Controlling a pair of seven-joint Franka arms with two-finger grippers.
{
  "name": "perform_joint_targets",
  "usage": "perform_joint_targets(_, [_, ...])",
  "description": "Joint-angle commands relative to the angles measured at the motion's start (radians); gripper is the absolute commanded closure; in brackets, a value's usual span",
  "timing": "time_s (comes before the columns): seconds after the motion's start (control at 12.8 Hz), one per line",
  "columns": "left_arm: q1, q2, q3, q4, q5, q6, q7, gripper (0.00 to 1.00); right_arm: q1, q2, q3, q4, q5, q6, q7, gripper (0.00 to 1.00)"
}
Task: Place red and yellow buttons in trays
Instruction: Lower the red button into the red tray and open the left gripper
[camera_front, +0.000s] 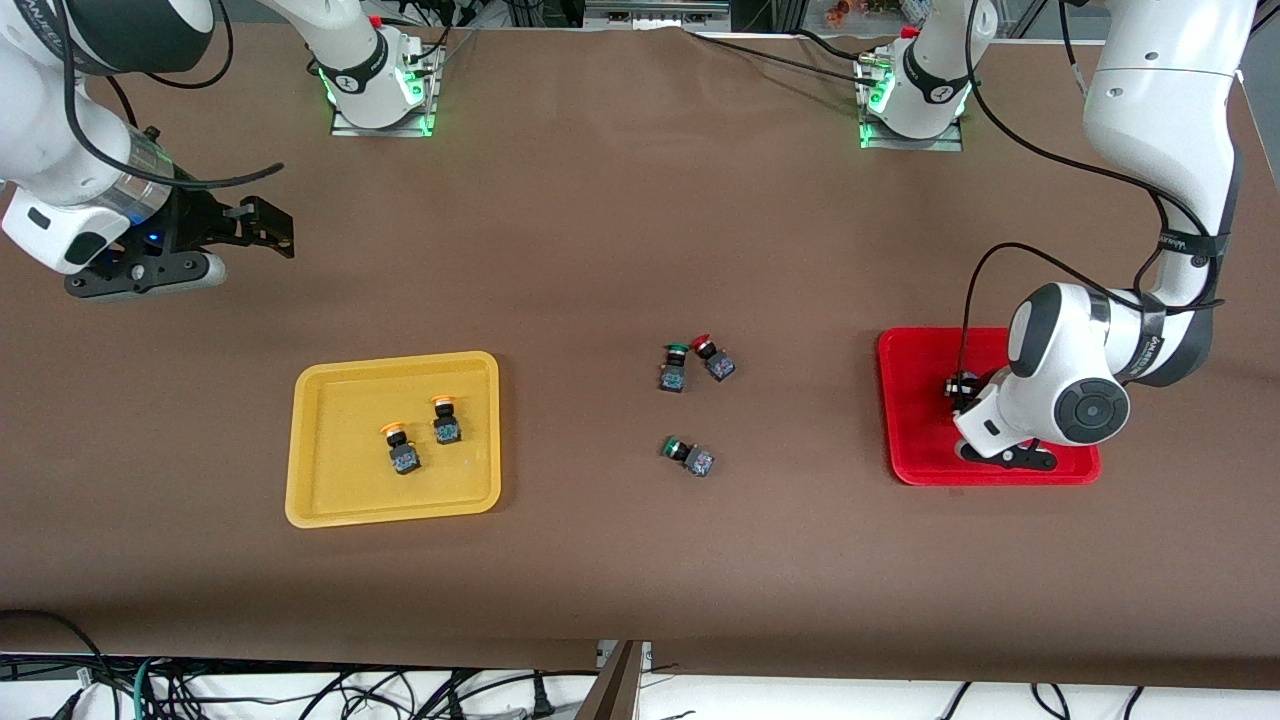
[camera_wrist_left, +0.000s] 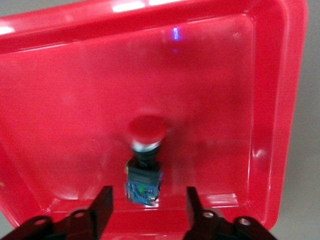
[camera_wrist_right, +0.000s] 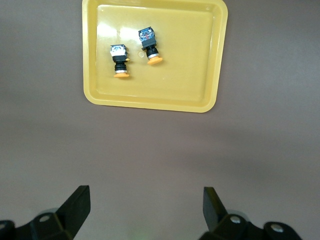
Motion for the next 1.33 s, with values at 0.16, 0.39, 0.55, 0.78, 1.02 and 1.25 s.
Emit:
perform_joint_targets(0.16, [-0.013,-0.099,-0.195,-0.001,-0.019,-0.004,-0.307,0.00,-0.012,-0.003,0.012,0.021,-0.010,-0.002,-0.009,0.00])
perform_joint_targets(0.39, [-0.070,-0.069,-0.272,0.014,-0.039,0.066,-0.728,0.00,-0.018,0.033,0.011,0.093,-0.010,-0.003,-0.009,0.00])
perform_joint_targets(0.55, [-0.154,-0.023,-0.271,0.016,-0.037,0.189,-0.962,0.00,-0.021,0.033,0.009,0.103,-0.012,-0.003,-0.009,0.00])
perform_joint_targets(0.78, [-0.266,0.069,-0.263,0.014,-0.020,0.413,-1.300,0.00,-0.021,0.033,0.009,0.109,-0.013,-0.005,-0.009,0.00])
perform_joint_targets(1.02, [-0.292,0.115,-0.254,-0.012,0.044,0.418,-1.323,0.00,-0.020,0.033,0.009,0.110,-0.021,-0.003,-0.009,0.00])
perform_joint_targets(1.25, [-0.315,0.131,-0.252,-0.032,0.052,0.404,-1.326,0.00,-0.018,0.042,0.009,0.110,-0.024,0.004,-0.006,0.00])
